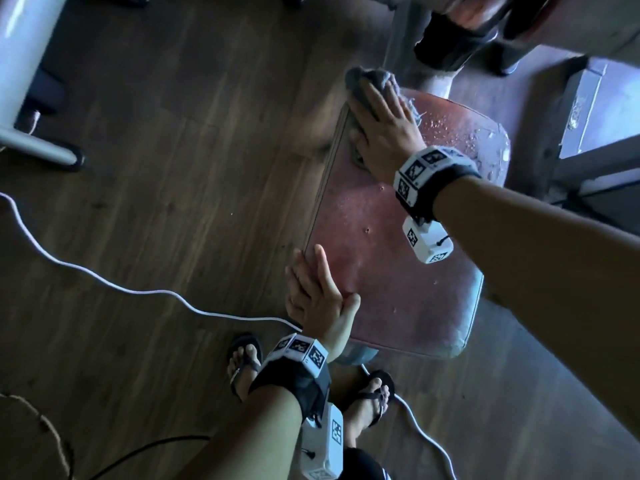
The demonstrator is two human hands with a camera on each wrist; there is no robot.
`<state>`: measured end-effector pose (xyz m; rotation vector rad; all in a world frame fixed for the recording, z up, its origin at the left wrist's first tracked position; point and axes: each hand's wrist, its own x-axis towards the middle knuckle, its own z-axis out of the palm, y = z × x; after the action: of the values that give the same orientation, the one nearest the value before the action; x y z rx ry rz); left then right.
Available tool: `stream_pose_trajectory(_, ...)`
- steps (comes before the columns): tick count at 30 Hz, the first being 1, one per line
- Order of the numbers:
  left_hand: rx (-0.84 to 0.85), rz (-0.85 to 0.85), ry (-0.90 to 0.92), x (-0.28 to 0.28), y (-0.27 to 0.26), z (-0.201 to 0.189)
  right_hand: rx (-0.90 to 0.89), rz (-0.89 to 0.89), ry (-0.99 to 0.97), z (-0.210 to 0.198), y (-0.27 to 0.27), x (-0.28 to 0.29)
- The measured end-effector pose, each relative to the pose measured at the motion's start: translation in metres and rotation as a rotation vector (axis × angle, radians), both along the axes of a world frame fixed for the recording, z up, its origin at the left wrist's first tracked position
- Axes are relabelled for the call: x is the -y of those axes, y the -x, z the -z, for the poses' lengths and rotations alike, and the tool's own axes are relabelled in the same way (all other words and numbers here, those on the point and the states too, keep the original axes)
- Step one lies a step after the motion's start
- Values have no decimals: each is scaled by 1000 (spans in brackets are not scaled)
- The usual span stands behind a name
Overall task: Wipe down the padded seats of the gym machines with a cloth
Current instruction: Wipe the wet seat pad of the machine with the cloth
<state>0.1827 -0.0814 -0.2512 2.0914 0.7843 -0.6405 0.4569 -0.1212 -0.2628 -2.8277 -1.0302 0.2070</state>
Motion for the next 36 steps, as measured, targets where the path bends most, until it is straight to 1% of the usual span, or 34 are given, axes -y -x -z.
stream_pose_trajectory(2,-9,-2,-10,2,0,0,-22,-58,-4,-2,19,2)
stream_pose_trajectory(6,5,-24,-69,4,-1,1,-67,-259,2,0,63,8)
stream_pose_trajectory(8,18,-17,-88,4,1,5,-75,-271,-26,1,85,12)
stream_pose_trajectory(10,43,12,-148,5,4,6,-73,-256,-26,1,106,20)
stream_pose_trajectory(12,60,27,-224,6,4,7,-78,-224,-36,-1,130,34)
stream_pose_trajectory(14,36,35,-275,8,5,8,-81,-178,-72,-2,156,55)
stream_pose_trajectory(16,31,38,-312,9,5,9,-82,-127,-99,0,181,78)
stream_pose_trajectory(19,93,15,-338,12,8,9,-68,-41,-120,1,209,109)
stream_pose_trajectory(23,95,-15,-281,11,6,5,-46,110,-143,-5,231,144)
stream_pose_trajectory(29,80,-27,-213,9,5,3,-23,421,-151,-5,243,167)
stream_pose_trajectory(32,79,-21,-193,8,4,3,-43,650,-139,-1,253,170)
stream_pose_trajectory(34,66,-18,-176,7,4,4,-76,792,-189,2,263,173)
stream_pose_trajectory(36,36,-17,-150,6,2,4,-141,878,-308,4,274,182)
